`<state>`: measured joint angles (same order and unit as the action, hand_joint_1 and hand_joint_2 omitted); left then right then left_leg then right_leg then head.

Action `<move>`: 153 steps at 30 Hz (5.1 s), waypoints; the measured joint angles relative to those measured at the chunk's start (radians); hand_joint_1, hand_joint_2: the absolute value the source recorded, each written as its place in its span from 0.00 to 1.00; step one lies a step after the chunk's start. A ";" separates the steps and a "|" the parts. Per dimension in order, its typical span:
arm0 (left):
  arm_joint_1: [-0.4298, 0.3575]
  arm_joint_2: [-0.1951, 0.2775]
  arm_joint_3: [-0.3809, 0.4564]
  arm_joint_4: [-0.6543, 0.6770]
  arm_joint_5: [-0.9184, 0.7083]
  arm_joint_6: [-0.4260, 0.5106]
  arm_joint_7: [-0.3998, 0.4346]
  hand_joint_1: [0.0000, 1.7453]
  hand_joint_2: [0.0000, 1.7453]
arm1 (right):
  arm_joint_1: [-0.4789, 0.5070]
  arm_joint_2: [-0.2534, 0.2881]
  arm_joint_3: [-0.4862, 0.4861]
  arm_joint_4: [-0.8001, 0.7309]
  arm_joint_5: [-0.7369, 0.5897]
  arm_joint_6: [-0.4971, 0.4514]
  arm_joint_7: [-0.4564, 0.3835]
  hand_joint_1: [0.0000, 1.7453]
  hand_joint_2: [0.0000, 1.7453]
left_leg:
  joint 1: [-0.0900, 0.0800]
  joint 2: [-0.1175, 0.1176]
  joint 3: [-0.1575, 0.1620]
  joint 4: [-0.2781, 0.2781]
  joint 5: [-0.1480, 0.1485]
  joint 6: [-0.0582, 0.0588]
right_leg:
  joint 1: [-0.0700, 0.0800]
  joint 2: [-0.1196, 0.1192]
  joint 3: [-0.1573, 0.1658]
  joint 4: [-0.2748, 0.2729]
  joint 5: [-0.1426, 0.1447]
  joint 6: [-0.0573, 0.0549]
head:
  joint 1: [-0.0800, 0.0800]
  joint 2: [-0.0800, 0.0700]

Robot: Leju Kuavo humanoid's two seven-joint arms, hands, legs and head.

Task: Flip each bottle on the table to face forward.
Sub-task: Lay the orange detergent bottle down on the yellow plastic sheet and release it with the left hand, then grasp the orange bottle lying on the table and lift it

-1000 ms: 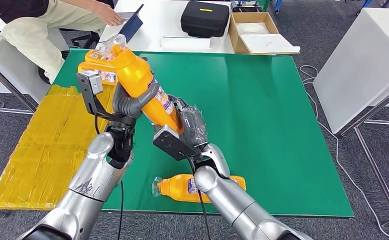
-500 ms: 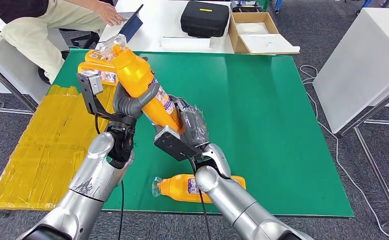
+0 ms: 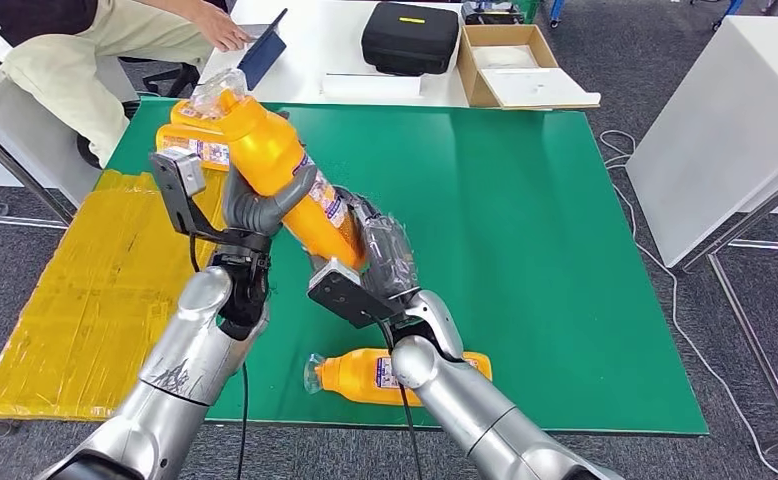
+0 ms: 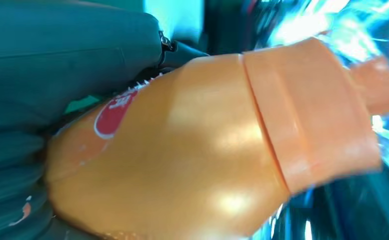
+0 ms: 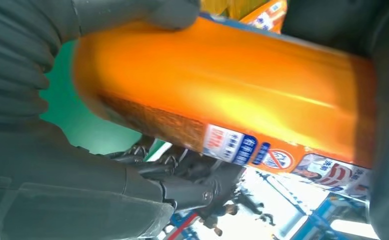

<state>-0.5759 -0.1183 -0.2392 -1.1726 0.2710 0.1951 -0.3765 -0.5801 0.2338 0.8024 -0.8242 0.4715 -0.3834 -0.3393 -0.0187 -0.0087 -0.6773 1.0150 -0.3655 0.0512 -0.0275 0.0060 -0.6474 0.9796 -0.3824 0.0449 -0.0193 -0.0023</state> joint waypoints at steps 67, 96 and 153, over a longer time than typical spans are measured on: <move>-0.047 0.321 -0.071 0.523 -1.756 0.275 0.222 0.00 1.00 | 0.292 -0.386 -0.368 -0.761 0.093 0.106 0.084 0.00 1.00 | 0.001 0.000 0.000 0.000 -0.001 -0.001 | 0.001 -0.002 -0.001 -0.001 -0.001 -0.001 | 0.000 0.000; -0.094 0.214 0.064 0.639 -1.468 0.202 0.201 0.00 1.00 | 0.199 -0.493 -0.147 -0.791 -0.274 0.626 0.229 0.00 1.00 | 0.001 -0.001 0.000 0.000 0.000 -0.001 | 0.001 -0.002 0.000 -0.001 -0.001 -0.001 | 0.000 0.000; -0.160 0.060 0.214 0.654 -1.171 0.243 0.106 0.00 1.00 | 0.125 -0.665 0.154 -0.630 0.031 0.612 0.234 0.00 1.00 | 0.001 -0.002 0.000 0.000 0.000 0.000 | 0.002 -0.002 0.001 -0.001 0.000 -0.001 | 0.000 0.000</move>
<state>-0.7363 -0.0580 -0.0255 -0.5182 -0.8995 0.4379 -0.2706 -0.4552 -0.4308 0.9565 -1.4541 0.5026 0.2283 -0.1054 -0.0179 -0.0104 -0.6775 1.0153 -0.3660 0.0510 -0.0260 0.0036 -0.6466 0.9788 -0.3829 0.0443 -0.0195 -0.0023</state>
